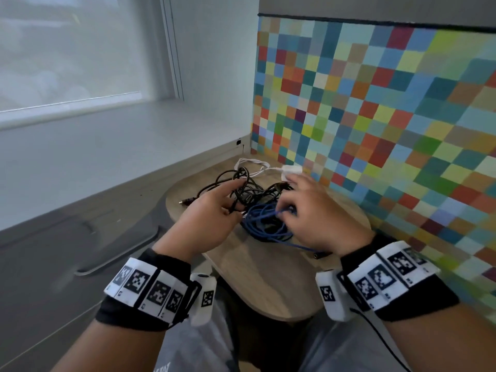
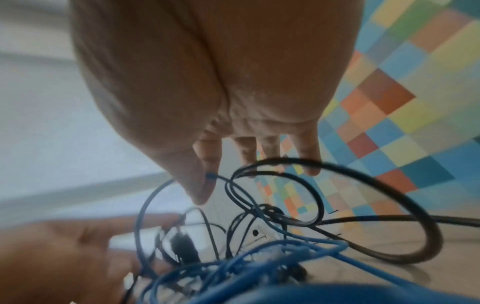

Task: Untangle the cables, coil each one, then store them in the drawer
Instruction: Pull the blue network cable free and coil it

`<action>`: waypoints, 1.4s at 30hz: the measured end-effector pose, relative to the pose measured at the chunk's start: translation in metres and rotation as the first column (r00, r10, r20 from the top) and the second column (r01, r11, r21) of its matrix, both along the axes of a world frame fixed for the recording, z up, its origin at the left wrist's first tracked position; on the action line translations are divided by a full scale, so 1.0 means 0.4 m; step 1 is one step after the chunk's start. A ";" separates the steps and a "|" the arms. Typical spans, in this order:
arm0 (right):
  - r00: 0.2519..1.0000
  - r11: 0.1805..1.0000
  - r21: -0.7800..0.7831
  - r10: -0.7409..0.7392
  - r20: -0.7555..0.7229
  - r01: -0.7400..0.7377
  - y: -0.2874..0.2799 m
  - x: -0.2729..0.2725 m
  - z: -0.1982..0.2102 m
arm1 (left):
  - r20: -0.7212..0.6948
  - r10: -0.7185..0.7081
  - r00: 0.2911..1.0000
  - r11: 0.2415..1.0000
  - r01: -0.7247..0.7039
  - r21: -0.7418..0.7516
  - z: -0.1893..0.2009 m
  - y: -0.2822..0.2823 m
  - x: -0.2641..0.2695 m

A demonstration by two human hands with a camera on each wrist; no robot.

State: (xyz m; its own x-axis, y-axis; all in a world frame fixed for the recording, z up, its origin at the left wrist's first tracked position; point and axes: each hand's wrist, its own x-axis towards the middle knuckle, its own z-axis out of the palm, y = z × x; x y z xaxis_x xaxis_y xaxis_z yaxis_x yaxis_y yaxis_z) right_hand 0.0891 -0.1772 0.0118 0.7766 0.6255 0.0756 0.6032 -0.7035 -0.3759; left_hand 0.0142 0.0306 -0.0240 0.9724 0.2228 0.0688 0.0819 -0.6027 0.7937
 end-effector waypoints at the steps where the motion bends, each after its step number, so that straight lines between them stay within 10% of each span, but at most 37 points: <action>1: 0.999 0.992 0.121 -0.023 -0.045 0.028 -0.007 0.005 0.020 | -0.013 -0.019 1.000 1.000 0.018 -0.018 -0.002 0.002 -0.003; 9: 0.931 0.629 0.725 0.007 -0.365 0.280 -0.045 -0.022 0.149 | 0.106 -0.174 0.979 0.972 0.154 0.179 0.072 -0.052 -0.060; 14: 0.897 0.546 0.782 0.118 -0.426 0.300 -0.050 -0.077 0.153 | 0.115 -0.358 0.927 0.928 0.340 0.153 0.073 -0.116 -0.096; 21: 0.731 0.207 0.817 0.368 -0.575 0.538 -0.083 -0.161 0.096 | 0.390 -0.063 0.919 0.988 0.114 -0.108 0.046 -0.132 -0.114; 27: 0.553 -0.036 0.646 0.555 -0.621 0.762 -0.092 -0.219 0.047 | 0.217 -0.261 0.941 0.963 0.269 -0.008 0.027 -0.173 -0.132; 35: 0.674 0.062 0.770 0.440 -0.593 0.636 -0.158 -0.176 0.038 | 0.342 -0.129 0.931 0.973 0.186 -0.137 0.084 -0.168 -0.125; 42: 0.800 0.179 0.855 0.301 -0.519 0.487 -0.192 -0.173 0.037 | 0.376 -0.038 0.926 0.999 0.024 0.042 0.142 -0.119 -0.103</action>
State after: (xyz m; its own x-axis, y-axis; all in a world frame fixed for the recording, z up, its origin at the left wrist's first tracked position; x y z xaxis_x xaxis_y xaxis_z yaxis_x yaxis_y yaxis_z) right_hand 0.0201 -0.2541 0.0266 0.9525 0.2747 0.1311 0.0083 0.4072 -0.9133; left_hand -0.0272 -0.0172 0.0328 0.8796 0.1834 0.4390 -0.2381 -0.6290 0.7400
